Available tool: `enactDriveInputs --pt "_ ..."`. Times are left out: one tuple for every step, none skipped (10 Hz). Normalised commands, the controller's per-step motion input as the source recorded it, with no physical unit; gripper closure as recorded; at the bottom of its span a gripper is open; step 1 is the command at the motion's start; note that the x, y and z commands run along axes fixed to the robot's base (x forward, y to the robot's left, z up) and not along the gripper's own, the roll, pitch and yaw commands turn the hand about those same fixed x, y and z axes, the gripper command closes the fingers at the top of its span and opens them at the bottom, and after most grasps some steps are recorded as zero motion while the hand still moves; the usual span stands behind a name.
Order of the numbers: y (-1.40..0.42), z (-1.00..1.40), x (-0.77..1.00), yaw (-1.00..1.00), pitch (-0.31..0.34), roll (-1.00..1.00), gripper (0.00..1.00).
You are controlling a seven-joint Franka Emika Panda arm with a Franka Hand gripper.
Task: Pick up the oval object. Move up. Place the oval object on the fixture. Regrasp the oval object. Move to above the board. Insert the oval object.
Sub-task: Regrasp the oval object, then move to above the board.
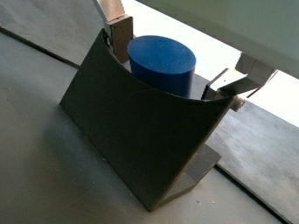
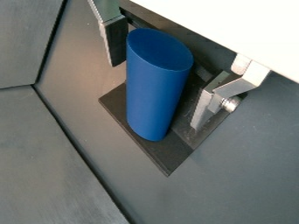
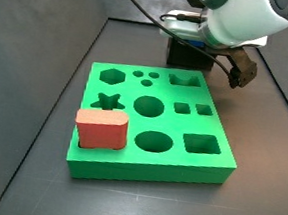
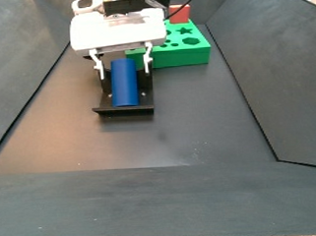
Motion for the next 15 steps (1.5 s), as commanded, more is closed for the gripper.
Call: enactDriveInputs --pt "-0.01 -0.17 0.02 -0.01 -0.032 0.05 0.00" --pt "0.00 0.00 0.00 0.00 0.000 0.00 1.00" --pt "0.14 1.00 -0.09 -0.02 0.156 0.07 1.00" --pt "0.14 1.00 -0.09 -0.02 0.148 0.06 1.00" --pt "0.13 1.00 -0.09 0.02 0.123 -0.01 1.00" --pt "0.13 1.00 -0.09 0.05 0.115 -0.03 1.00" --pt "0.12 1.00 -0.09 0.07 0.088 -0.05 1.00" --pt "0.12 1.00 -0.09 0.09 0.068 -0.05 1.00" --pt "0.11 1.00 -0.09 0.09 0.043 -0.05 1.00" --pt "0.11 1.00 -0.09 0.09 0.017 -0.05 1.00" --pt "0.10 1.00 -0.09 0.08 -0.010 -0.05 1.00" --pt "0.10 1.00 -0.09 0.06 -0.024 -0.05 1.00" --pt "0.09 1.00 -0.09 0.06 -0.037 -0.05 1.00" --pt "0.09 1.00 -0.09 0.02 -0.052 -0.05 1.00" --pt "0.08 1.00 -0.09 0.01 -0.049 -0.05 1.00"
